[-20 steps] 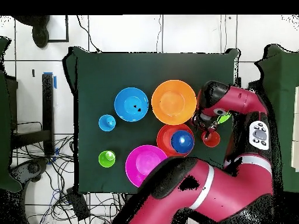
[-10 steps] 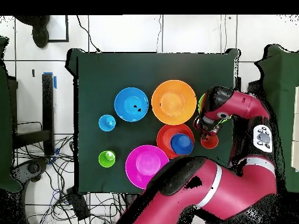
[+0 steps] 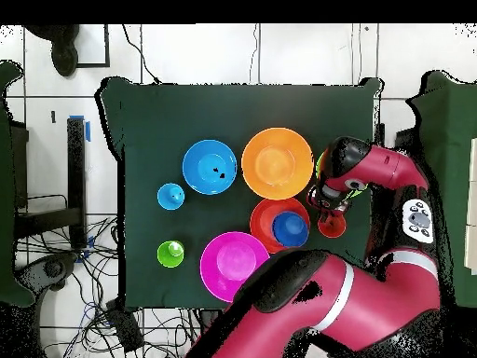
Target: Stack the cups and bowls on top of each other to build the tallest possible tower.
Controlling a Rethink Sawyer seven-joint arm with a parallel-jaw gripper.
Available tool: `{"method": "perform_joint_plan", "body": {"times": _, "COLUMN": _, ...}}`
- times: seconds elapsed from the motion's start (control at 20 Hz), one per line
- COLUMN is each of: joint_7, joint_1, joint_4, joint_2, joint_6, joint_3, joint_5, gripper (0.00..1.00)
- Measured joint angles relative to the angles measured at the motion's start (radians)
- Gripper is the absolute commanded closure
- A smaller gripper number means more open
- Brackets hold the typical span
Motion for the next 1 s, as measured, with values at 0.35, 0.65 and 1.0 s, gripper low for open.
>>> {"method": "perform_joint_plan", "body": {"times": 0.35, "joint_7": 0.000, "joint_1": 0.000, "joint_4": 0.013, "joint_2": -0.011, "joint_6": -0.039, "joint_3": 0.004, "joint_5": 0.000, "gripper": 1.00}}
{"method": "perform_joint_plan", "body": {"times": 0.65, "joint_7": 0.000, "joint_1": 0.000, "joint_4": 0.054, "joint_2": -0.036, "joint_6": -0.128, "joint_3": 0.014, "joint_5": -0.001, "gripper": 0.00}}
{"method": "perform_joint_plan", "body": {"times": 1.0, "joint_7": 0.000, "joint_1": -0.001, "joint_4": 0.068, "joint_2": -0.044, "joint_6": -0.224, "joint_3": 0.019, "joint_5": -0.001, "gripper": 0.00}}
